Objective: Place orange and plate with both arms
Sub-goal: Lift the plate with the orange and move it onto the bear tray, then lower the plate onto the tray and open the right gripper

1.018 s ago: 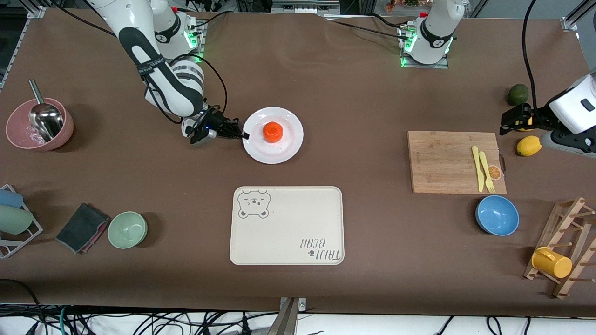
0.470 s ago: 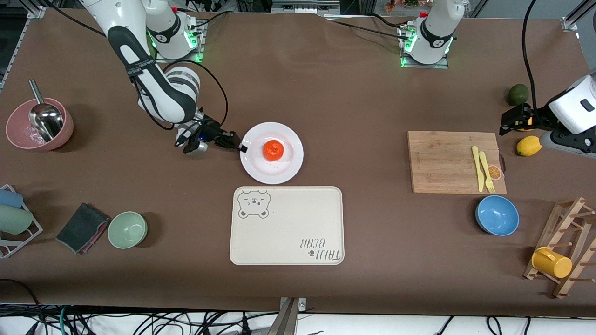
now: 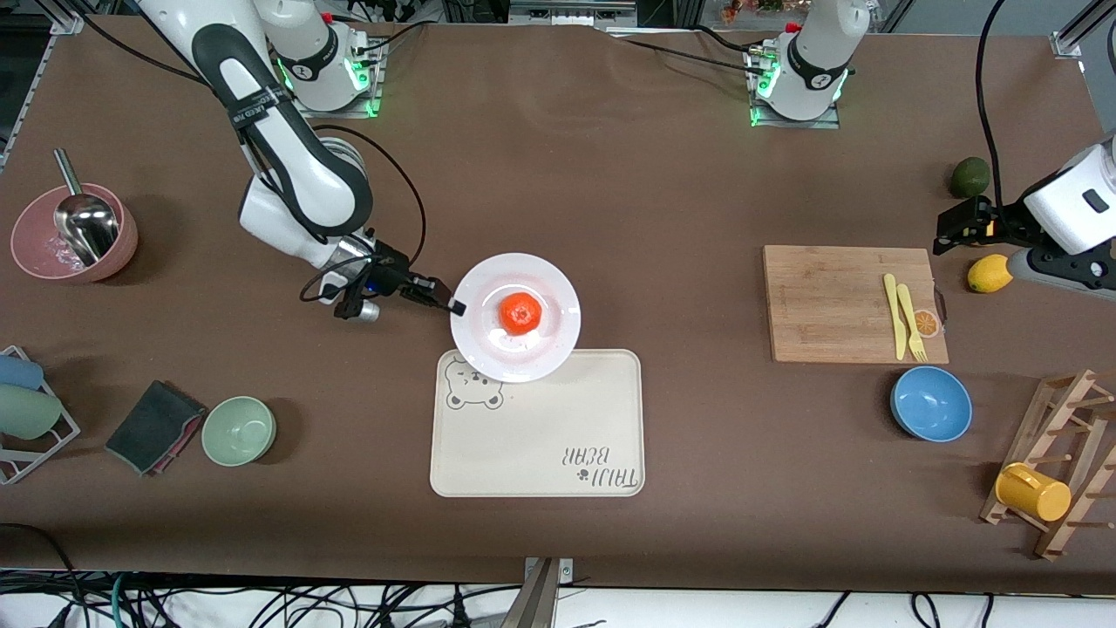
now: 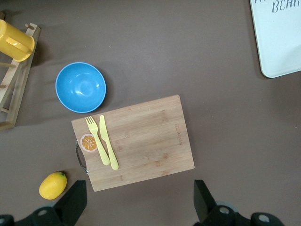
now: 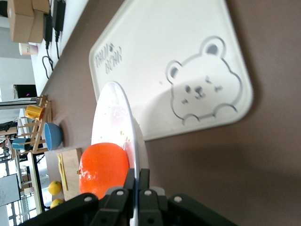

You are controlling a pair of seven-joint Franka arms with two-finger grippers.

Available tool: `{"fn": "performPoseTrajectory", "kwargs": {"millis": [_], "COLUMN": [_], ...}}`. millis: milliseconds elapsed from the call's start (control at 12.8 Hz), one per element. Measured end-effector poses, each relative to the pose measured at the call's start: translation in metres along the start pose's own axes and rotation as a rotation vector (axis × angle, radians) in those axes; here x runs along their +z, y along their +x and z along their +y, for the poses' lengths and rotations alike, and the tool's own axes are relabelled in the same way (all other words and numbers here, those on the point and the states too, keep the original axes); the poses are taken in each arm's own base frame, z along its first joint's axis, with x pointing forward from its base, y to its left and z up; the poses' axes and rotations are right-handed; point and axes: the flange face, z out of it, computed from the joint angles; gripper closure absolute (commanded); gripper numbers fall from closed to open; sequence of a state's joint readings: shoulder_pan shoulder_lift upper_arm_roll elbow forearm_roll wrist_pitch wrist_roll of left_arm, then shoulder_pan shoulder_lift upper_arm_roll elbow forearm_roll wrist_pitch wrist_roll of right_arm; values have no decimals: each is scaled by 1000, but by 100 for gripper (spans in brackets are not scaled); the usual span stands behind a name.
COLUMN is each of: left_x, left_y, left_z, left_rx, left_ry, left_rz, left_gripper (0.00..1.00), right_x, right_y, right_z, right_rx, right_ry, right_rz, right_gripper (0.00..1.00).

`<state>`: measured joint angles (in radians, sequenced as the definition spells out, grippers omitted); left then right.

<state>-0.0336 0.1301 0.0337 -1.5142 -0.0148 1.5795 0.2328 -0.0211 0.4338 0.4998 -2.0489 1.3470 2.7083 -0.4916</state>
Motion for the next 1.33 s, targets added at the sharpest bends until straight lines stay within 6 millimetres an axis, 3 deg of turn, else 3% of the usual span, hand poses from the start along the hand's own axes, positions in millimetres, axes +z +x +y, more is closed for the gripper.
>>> {"fn": "performPoseTrajectory", "kwargs": {"millis": [235,627,940,1332], "left_x": [1,2,2,0], "left_y": [1,2,2,2], "left_z": [0,-2,-2,1], "left_rx": [0,-3,-2,4], "left_ry": [0,1,1,1], "left_rz": [-1,2,2,5], "left_gripper": [0,0,0,0], "right_x": [12,43,59,71], "right_y": [36,86,99,95], "right_z": [-2,39,52,64], "right_rx": [-40,-71,-65,-116], "right_ry": [11,35,53,43], "right_rz": [9,29,35,27], "right_gripper": [100,100,100,100]}}
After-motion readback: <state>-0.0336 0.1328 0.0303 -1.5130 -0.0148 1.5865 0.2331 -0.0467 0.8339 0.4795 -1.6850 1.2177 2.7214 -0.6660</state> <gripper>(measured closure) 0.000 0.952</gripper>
